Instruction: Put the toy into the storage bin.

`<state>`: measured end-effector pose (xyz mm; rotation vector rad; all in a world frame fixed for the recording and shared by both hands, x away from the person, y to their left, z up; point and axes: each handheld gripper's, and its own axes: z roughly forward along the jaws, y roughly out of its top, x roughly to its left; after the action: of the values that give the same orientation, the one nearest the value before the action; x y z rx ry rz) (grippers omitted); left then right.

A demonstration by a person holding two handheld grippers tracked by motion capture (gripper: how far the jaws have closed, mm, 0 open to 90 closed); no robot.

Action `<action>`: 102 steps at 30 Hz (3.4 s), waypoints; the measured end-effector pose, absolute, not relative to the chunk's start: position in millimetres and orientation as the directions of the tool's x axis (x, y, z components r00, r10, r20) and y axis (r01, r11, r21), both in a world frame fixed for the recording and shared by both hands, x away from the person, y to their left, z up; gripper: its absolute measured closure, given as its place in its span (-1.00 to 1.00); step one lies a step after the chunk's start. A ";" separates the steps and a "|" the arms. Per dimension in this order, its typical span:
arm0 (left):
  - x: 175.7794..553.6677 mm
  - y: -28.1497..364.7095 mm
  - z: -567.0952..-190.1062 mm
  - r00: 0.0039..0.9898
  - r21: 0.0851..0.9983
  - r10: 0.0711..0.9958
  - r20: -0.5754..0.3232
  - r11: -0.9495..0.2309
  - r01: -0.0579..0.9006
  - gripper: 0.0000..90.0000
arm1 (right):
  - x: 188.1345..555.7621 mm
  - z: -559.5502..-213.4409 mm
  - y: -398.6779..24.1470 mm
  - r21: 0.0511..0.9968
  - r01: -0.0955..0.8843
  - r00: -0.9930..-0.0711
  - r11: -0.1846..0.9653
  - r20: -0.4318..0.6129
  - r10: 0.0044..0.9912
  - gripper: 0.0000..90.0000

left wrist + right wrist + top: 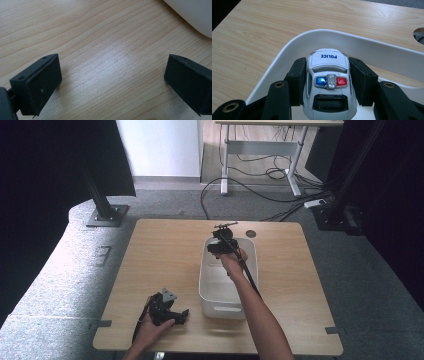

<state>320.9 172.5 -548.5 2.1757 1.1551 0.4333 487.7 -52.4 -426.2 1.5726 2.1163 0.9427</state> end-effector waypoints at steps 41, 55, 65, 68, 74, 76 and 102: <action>321.0 172.9 -548.3 0.565 0.663 0.825 -0.004 -0.421 0.620 -0.97 | 496.6 -455.0 -46.1 0.575 0.788 -0.327 0.221 0.087 0.941 0.12; 320.7 173.2 -548.4 0.567 0.662 0.824 -0.005 -0.422 0.619 -0.97 | 498.1 -468.6 -43.2 0.525 0.810 -0.340 0.261 0.058 0.939 0.12; 320.7 173.2 -548.4 0.567 0.662 0.823 -0.005 -0.422 0.619 -0.97 | 498.8 -475.2 -42.0 0.506 0.821 -0.347 0.265 0.073 0.935 0.12; 320.7 173.2 -548.4 0.567 0.662 0.823 -0.005 -0.422 0.619 -0.97 | 499.4 -477.5 -41.8 0.498 0.824 -0.351 0.270 0.074 0.933 0.12; 320.7 173.2 -548.4 0.567 0.662 0.823 -0.005 -0.422 0.619 -0.97 | 499.6 -481.7 -41.5 0.477 0.834 -0.354 0.277 0.077 0.932 0.11; 320.7 173.2 -548.4 0.567 0.662 0.823 -0.005 -0.422 0.619 -0.97 | 499.8 -481.9 -41.5 0.477 0.836 -0.350 0.272 0.082 0.933 0.12; 320.7 173.3 -548.5 0.569 0.662 0.823 -0.004 -0.424 0.618 -0.97 | 501.6 -499.4 -35.9 0.389 0.858 -0.383 0.334 0.054 0.922 0.11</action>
<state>320.7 173.3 -548.5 2.1816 1.1464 0.4288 501.6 -35.9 -499.4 1.6315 2.4165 0.5362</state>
